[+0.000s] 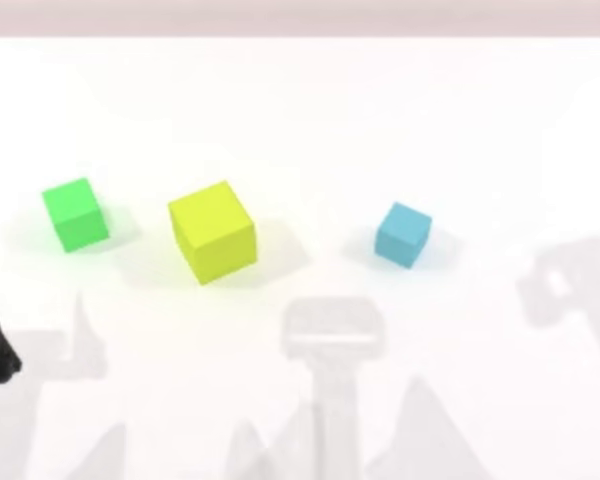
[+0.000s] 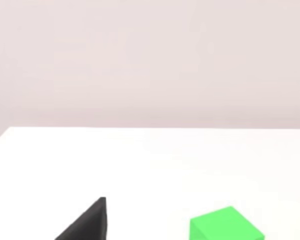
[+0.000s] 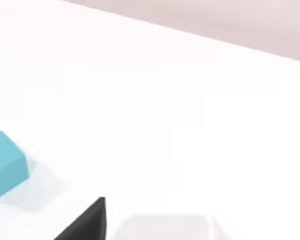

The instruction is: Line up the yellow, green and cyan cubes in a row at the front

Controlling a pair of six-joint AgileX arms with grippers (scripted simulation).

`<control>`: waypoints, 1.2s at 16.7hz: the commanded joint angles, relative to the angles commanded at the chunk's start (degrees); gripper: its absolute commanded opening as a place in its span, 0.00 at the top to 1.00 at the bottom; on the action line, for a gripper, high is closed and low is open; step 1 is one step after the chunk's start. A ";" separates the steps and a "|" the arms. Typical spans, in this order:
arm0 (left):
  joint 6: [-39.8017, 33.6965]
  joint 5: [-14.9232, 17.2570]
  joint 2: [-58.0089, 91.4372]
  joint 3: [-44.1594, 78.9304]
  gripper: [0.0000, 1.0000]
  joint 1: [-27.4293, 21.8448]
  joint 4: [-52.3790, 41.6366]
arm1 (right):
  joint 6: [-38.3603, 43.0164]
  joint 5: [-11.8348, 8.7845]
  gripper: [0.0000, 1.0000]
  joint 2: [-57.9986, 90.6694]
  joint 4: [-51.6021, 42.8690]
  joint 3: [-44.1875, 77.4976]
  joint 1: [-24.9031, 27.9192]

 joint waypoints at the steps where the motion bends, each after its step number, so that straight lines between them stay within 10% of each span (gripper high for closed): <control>1: 0.00 0.00 0.00 0.00 0.00 0.00 0.00 | -1.33 0.05 0.00 6.65 -3.58 5.92 1.21; 20: 0.00 0.00 0.00 0.00 0.00 0.00 0.00 | -21.06 0.20 0.00 99.25 -55.54 90.10 19.67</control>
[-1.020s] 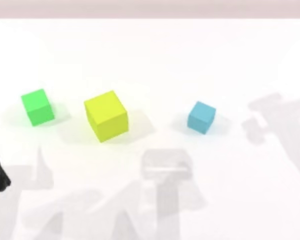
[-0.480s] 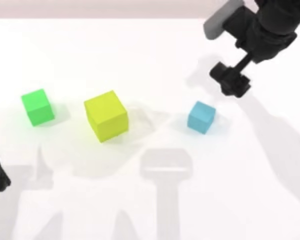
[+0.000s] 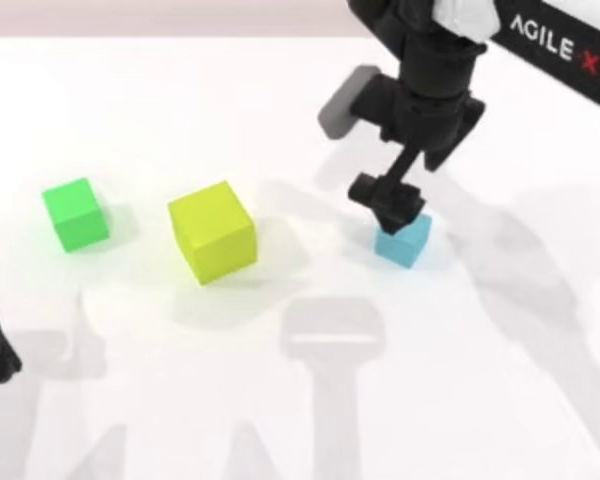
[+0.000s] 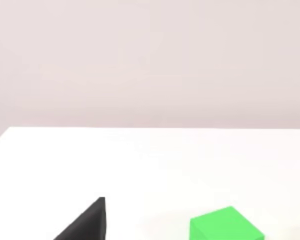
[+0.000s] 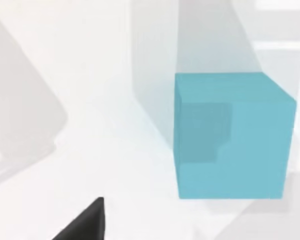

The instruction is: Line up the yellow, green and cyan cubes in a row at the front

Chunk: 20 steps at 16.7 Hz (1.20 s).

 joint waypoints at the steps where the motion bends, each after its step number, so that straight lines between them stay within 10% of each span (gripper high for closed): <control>1: 0.00 0.00 0.00 0.00 0.00 0.00 0.00 | -0.17 0.02 0.00 0.63 -0.38 0.69 0.15; 20: 0.00 0.00 0.00 0.00 0.00 0.00 0.00 | -0.09 0.06 0.00 3.59 17.82 -14.64 0.28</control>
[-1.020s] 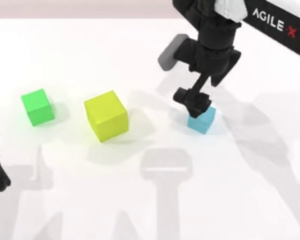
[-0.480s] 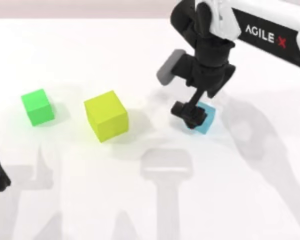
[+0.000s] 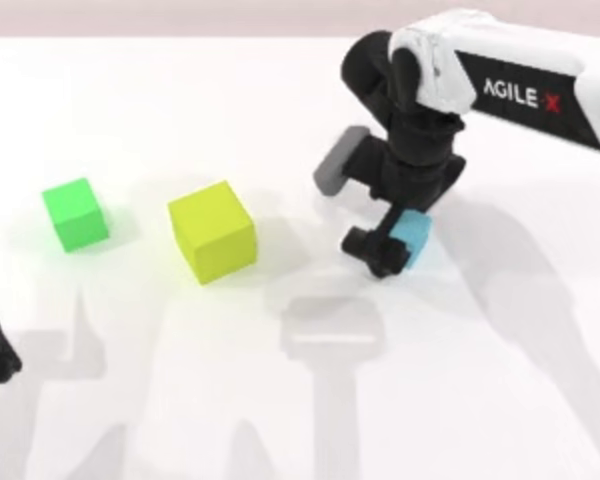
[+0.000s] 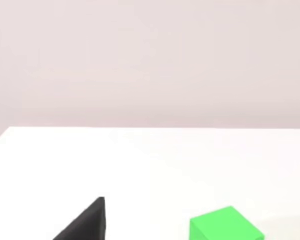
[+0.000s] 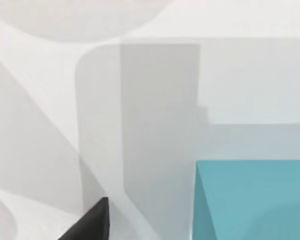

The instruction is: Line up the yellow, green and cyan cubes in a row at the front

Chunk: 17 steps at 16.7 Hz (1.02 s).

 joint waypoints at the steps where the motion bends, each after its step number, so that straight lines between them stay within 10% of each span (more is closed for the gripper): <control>1: 0.00 0.00 0.00 0.00 0.00 0.00 0.00 | 0.00 0.00 0.00 0.00 0.00 0.00 0.00; 14: 0.00 0.00 0.00 0.00 0.00 0.00 0.00 | 0.00 0.00 0.98 0.00 0.00 0.00 0.00; 17: 0.00 0.00 0.00 0.00 0.00 0.00 0.00 | 0.00 0.00 1.00 0.00 0.00 0.00 0.00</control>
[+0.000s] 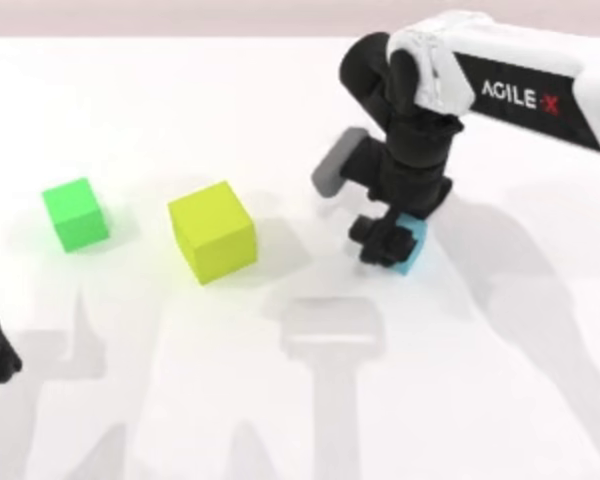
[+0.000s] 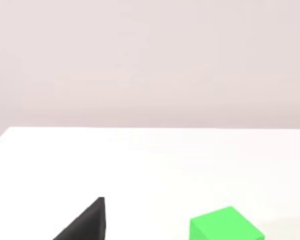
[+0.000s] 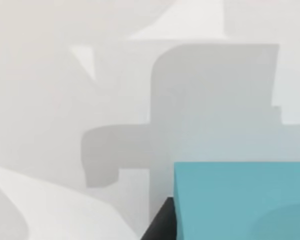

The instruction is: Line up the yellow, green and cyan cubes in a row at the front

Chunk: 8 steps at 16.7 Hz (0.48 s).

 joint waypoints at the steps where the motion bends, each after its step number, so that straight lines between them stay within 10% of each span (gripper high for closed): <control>1: 0.00 0.00 0.00 0.00 0.00 0.00 0.00 | 0.00 0.00 1.00 0.00 0.00 0.00 0.00; 8: 0.00 0.00 0.00 0.00 0.00 0.00 0.00 | 0.47 -0.66 1.00 -1.91 -1.79 1.10 0.09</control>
